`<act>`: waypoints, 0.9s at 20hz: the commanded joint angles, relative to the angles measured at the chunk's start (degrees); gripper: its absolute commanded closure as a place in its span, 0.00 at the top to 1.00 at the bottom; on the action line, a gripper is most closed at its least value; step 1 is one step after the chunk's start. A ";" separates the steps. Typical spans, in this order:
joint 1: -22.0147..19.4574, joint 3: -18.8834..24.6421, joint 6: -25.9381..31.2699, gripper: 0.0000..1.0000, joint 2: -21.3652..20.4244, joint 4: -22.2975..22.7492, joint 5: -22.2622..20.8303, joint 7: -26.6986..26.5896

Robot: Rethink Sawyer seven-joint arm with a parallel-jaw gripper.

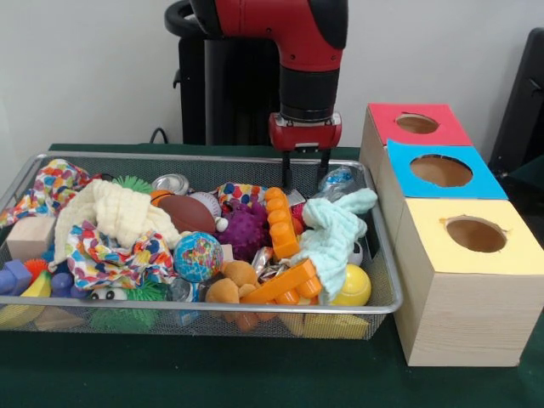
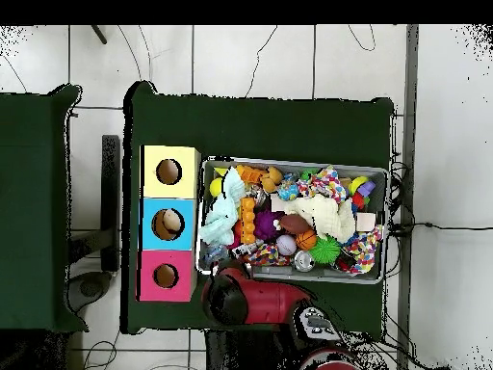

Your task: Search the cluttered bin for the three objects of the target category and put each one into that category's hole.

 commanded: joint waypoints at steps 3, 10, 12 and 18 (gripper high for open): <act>0.63 3.91 -1.89 1.00 0.19 -4.81 -0.28 8.51; 2.26 1.06 2.09 1.00 -0.39 -5.42 0.03 6.98; 1.96 0.74 2.16 1.00 -0.72 -5.11 -0.43 6.68; 2.71 -0.28 4.19 1.00 -2.46 -5.13 -0.50 5.87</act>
